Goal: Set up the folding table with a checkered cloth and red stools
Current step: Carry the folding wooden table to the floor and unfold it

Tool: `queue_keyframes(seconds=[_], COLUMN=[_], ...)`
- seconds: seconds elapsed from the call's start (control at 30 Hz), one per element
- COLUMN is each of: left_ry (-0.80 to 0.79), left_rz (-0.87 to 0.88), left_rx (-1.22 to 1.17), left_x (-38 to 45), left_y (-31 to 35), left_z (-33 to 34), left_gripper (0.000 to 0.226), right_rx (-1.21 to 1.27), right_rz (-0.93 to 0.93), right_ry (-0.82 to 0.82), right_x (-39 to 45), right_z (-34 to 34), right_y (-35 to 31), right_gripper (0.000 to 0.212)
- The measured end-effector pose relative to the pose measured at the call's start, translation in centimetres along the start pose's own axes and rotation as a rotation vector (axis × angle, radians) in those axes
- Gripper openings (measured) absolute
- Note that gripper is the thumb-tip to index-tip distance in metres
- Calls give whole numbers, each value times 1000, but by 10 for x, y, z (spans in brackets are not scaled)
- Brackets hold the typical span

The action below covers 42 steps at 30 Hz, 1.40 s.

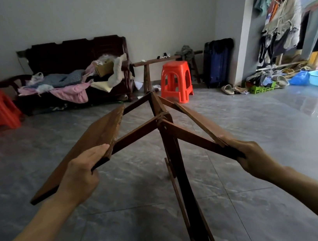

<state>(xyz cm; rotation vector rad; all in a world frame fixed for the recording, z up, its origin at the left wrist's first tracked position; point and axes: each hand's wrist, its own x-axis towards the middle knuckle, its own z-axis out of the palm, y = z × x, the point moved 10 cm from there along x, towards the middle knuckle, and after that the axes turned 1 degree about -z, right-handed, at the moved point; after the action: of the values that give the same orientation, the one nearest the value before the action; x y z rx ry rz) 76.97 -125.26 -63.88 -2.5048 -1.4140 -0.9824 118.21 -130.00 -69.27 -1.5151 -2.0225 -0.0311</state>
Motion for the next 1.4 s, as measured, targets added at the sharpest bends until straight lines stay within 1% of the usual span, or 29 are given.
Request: queue_keyframes(seconds=[0.2, 0.33, 0.43, 0.57, 0.77, 0.9, 0.97, 1.1, 1.23, 1.4], left_ry=[-12, -32, -45, -46, -68, -108, -117, -143, -158, -205], left_rz=[-10, 7, 30, 59, 71, 136, 167, 198, 217, 242], left_rx=[18, 8, 6, 22, 34, 64, 98, 158, 166, 189], left_x=[9, 12, 17, 26, 32, 38, 49, 58, 56, 66], left_y=[-1, -1, 0, 2, 6, 9, 9, 18, 28, 36], left_z=[-3, -4, -9, -19, -20, -34, -44, -51, -51, -54], left_gripper=[78, 76, 75, 73, 72, 74, 75, 79, 78, 75], right_rx=[-34, -100, -86, -119, -128, -153, -170, -233, -265, -326], right_rz=[-33, -64, -115, -132, -129, -181, -191, -187, -190, -187], right_ry=[-57, -100, -73, -20, -56, -111, -131, -152, -138, -181], right_x=[18, 20, 22, 26, 31, 30, 35, 49, 54, 61], right_z=[-19, -25, -37, -59, -67, -70, -75, -90, -108, -127], right_y=[2, 9, -2, -16, -15, -19, -16, -13, -23, -29], right_gripper=[79, 85, 79, 62, 63, 63, 66, 78, 79, 87])
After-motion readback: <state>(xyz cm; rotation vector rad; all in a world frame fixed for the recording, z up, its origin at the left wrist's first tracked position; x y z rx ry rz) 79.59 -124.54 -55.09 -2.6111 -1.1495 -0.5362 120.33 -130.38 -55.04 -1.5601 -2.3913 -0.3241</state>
